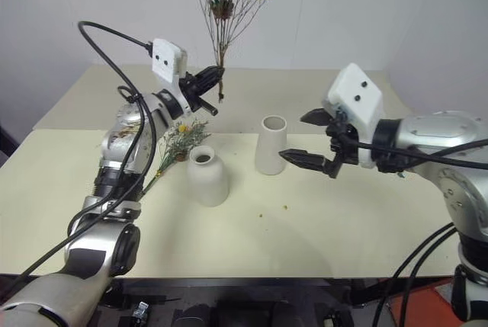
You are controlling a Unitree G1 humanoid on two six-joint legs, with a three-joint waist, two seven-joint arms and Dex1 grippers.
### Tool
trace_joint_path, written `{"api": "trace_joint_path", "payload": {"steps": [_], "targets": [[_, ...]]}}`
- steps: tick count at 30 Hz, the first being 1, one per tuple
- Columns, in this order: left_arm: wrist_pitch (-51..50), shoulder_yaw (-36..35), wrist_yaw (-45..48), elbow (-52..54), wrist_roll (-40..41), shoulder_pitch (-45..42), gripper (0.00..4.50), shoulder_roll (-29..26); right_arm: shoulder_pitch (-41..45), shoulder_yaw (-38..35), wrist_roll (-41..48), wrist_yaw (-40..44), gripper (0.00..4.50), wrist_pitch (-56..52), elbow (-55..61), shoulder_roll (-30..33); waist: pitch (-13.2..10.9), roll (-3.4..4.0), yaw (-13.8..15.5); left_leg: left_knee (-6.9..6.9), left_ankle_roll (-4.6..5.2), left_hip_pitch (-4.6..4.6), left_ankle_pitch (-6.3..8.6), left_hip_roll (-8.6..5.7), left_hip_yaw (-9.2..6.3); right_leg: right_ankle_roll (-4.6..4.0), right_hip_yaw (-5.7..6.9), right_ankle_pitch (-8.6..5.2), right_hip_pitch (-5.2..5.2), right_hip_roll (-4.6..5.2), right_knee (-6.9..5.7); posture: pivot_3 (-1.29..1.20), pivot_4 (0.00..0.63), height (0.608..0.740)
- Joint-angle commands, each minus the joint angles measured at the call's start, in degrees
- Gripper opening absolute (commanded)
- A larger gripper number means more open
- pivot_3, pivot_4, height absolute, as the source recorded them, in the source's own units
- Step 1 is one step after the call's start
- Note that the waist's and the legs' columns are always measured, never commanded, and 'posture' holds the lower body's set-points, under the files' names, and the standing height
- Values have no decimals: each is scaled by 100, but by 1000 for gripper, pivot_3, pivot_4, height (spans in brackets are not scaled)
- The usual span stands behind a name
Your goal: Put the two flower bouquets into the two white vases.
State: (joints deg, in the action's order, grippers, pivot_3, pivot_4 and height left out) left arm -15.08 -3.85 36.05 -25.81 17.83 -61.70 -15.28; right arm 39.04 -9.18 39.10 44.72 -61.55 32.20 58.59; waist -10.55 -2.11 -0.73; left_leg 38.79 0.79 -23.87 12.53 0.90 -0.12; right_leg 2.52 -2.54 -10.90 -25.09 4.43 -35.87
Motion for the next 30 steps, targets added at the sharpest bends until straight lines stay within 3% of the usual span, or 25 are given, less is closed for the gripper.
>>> {"api": "trace_joint_path", "payload": {"steps": [1, 16, 22, 30], "targets": [[-10, -270, 422, -202, 438, -485, 29, 83, -199, -435, 53, -201, 4500, -59, 255, 100, 0, 0, -10, 0, 0, -1, 0, 0, 0, 0, -1, 0, -1, 0, 0, 0, 150, 740], [365, -633, 2412, -2595, 812, -1509, 29, 372, -815, -905, 253, -1322, 4500, -233, 948, -416, -1, -1, -10, 0, 0, -3, 0, -2, -1, 8, -1, -5, 0, -1, 3, 0, 150, 740], [786, -881, 2716, -3526, 721, -1895, 29, 499, -997, -1084, 395, -1667, 4500, -343, 1190, -560, -1, -1, 2, 2, 0, -5, 0, -3, -2, 9, 0, -5, 0, 0, 3, 0, 150, 740], [1319, -781, 2772, -4019, 348, -2043, 29, 752, -1214, -1309, 614, -1982, 4500, -411, 1381, -616, -1, -1, 4, 1, 0, -6, 0, -3, -3, 11, 0, -6, 0, -1, 3, 0, 150, 740]]}}
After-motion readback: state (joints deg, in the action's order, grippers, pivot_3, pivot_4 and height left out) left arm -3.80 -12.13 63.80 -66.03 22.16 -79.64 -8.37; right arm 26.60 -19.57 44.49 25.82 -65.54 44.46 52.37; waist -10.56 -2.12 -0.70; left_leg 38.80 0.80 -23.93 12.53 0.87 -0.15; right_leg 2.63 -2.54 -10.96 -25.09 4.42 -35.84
